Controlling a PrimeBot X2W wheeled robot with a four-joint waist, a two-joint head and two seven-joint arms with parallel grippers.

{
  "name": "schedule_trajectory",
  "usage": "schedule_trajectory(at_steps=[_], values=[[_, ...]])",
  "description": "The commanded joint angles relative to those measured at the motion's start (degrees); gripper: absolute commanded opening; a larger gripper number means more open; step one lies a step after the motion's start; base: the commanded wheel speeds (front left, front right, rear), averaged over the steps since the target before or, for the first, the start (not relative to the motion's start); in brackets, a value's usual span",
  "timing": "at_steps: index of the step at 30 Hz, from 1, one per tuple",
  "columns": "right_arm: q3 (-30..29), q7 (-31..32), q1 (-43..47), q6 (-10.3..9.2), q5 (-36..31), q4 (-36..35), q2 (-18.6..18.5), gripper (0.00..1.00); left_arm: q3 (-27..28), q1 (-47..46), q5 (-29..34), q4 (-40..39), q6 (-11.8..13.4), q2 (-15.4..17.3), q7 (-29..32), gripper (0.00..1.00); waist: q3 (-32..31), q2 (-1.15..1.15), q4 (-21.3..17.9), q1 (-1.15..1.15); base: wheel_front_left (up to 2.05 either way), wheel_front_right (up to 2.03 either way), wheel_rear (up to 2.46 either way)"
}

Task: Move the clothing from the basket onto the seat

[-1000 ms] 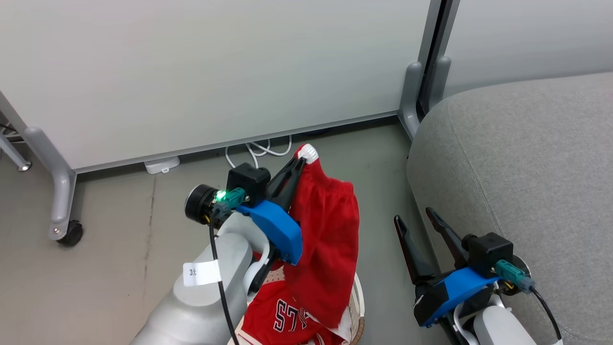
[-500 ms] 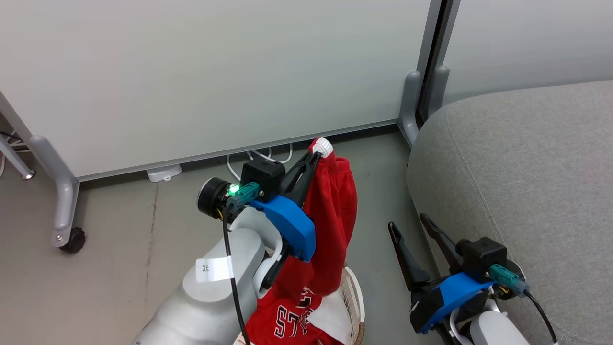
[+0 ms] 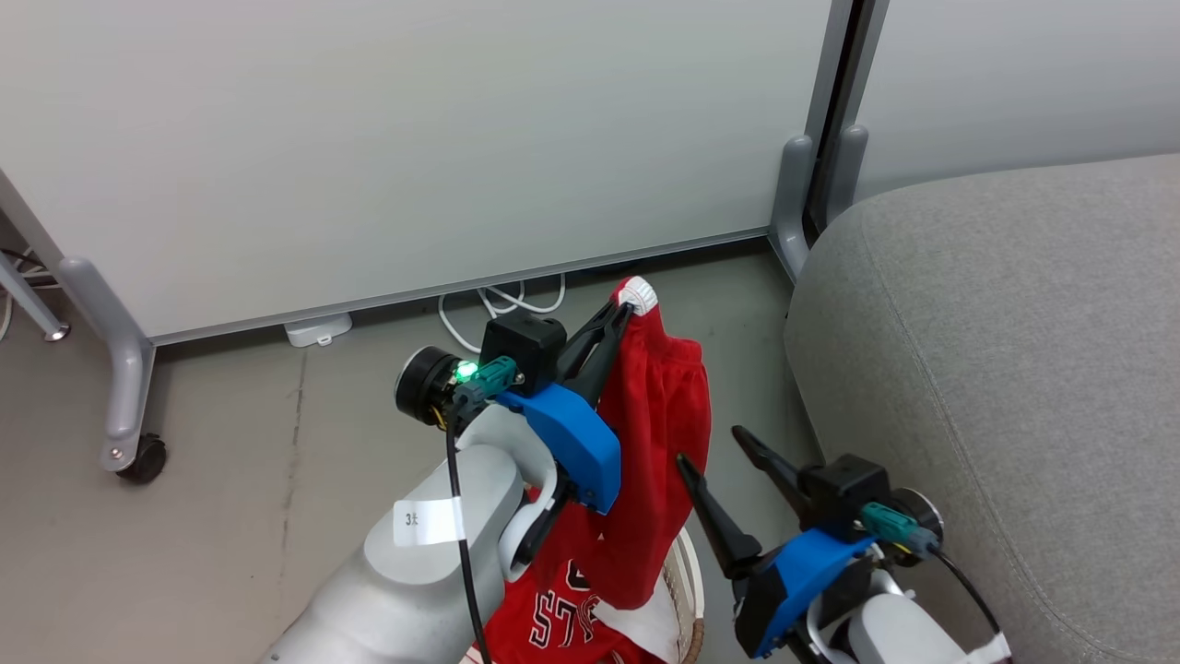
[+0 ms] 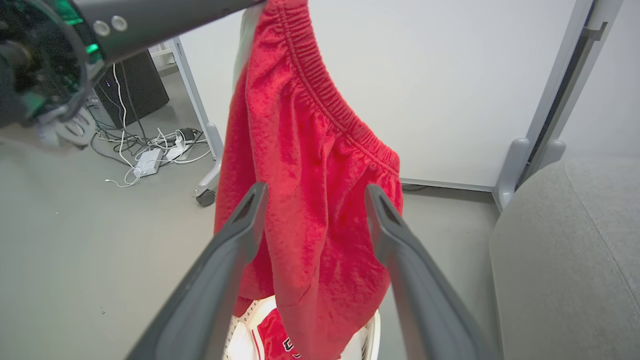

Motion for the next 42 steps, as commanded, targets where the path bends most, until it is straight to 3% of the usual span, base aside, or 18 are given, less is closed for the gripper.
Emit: schedule_trajectory(at_steps=[1,10,23,24,25,26,27,42], values=[[1.05,-0.05,-1.08,0.01,0.58,0.81,-0.14,1.0,-0.32,-0.84,-0.4,-0.31,0.24,0.01,-0.08,0.0,-0.02,0.0,0.17,0.0,0.0,0.0,0.0],[6.51,-2.17,-8.66,0.01,2.74,10.62,-0.15,1.0,-4.65,-1.59,-2.73,-3.25,0.53,0.01,0.94,0.0,-0.25,0.0,2.17,0.0,0.0,0.0,0.0],[6.53,-5.56,-16.14,0.01,3.6,23.17,-0.14,1.0,-11.81,-3.93,-6.41,-8.77,2.78,0.02,2.13,0.0,-0.41,0.0,5.14,0.0,0.0,0.0,0.0],[6.73,-5.63,-16.35,0.01,4.08,23.7,-0.14,0.87,-12.2,-3.95,-6.6,-8.86,2.97,0.02,2.08,0.0,-0.43,0.0,5.27,0.0,0.0,0.0,0.0],[6.89,-5.76,-16.68,0.01,4.57,24.15,-0.14,0.47,-12.5,-4.04,-6.88,-8.85,3.04,0.02,1.98,0.0,-0.45,0.0,5.34,0.0,0.0,0.0,0.0],[6.93,-5.98,-16.97,0.01,5.12,24.46,-0.14,0.27,-12.72,-4.27,-7.03,-8.78,3.09,0.01,1.86,0.0,-0.47,0.0,5.39,0.0,0.0,0.0,0.0],[7.13,-6.18,-17.07,0.01,5.59,24.73,-0.14,0.0,-12.95,-4.51,-7.17,-8.66,3.2,0.01,1.79,0.0,-0.47,0.0,5.4,0.0,0.0,0.0,0.0],[10.06,-7.41,-18.0,0.01,9.73,27.12,-0.14,0.0,-15.24,-5.46,-9.99,-6.62,3.86,0.01,0.4,0.0,-0.54,0.0,4.24,0.0,0.0,0.0,0.0]])
